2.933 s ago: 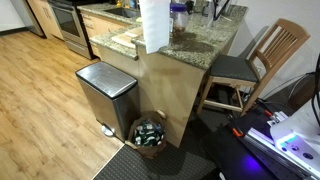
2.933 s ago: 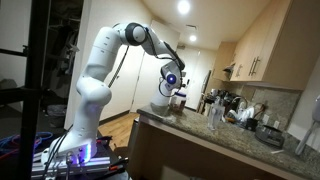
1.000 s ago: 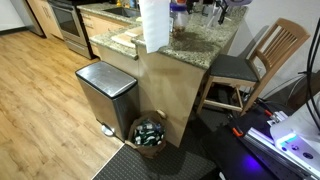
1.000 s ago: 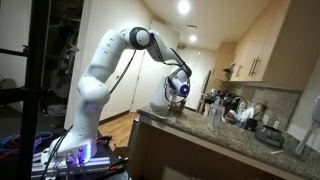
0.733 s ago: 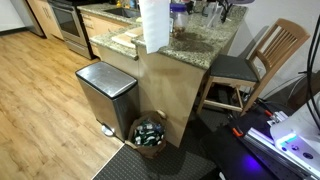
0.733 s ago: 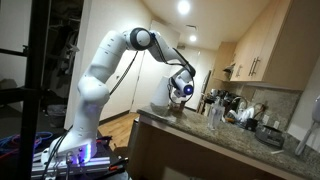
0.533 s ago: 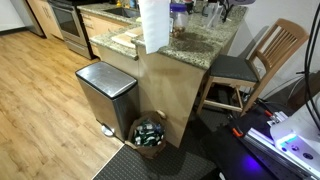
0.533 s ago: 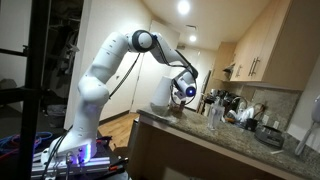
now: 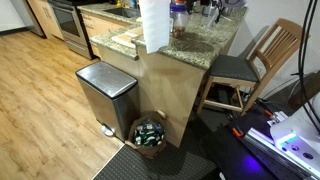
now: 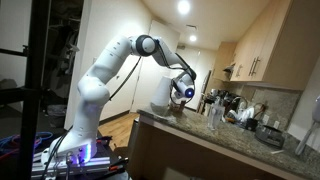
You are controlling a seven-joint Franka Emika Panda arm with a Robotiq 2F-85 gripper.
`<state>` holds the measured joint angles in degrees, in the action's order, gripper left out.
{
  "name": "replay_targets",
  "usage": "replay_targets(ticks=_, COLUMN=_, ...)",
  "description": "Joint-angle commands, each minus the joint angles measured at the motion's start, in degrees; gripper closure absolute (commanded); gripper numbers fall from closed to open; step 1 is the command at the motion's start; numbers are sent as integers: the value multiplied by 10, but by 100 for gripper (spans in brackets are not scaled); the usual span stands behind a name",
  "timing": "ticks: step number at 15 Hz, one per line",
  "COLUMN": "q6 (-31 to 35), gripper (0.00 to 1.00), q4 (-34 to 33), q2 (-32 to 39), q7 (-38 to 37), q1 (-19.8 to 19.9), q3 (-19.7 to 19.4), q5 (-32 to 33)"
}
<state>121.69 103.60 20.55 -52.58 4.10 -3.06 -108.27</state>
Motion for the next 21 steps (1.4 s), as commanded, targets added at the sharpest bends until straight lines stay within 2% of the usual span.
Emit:
replay_targets(ticks=1, q6=2, gripper=76, q4=-22, q2=22, q7=-5, q1=-1, q3=6, q5=2)
replay_targets(ticks=7, q6=6, gripper=76, q4=-25, q2=32, q7=-3, q1=6, q3=-1, q5=10)
replay_targets(ticks=8, q6=14, gripper=57, q4=-19, q2=27, q7=-7, q1=5, q3=-4, q5=18)
replay_targets(ticks=9, q6=27, gripper=26, q4=-11, q2=19, q7=-19, q1=2, q3=-6, q5=29)
replay_targets(ticks=10, q6=25, gripper=25, q4=-5, q2=13, q7=-27, q1=2, q3=-8, q5=40)
replay_targets(ticks=13, q6=19, gripper=3, q4=6, q2=10, q7=-70, q1=3, q3=-11, q5=89)
replay_targets(ticks=16, q6=19, gripper=0, q4=4, q2=4, q7=-90, q1=2, q3=-12, q5=110)
replay_targets(ticks=20, q6=53, gripper=0, q4=3, q2=-9, q7=-70, q1=-1, q3=-15, q5=116)
replay_targets(ticks=21, q6=31, gripper=0, q4=-11, q2=4, q7=-75, q1=4, q3=-8, q5=103)
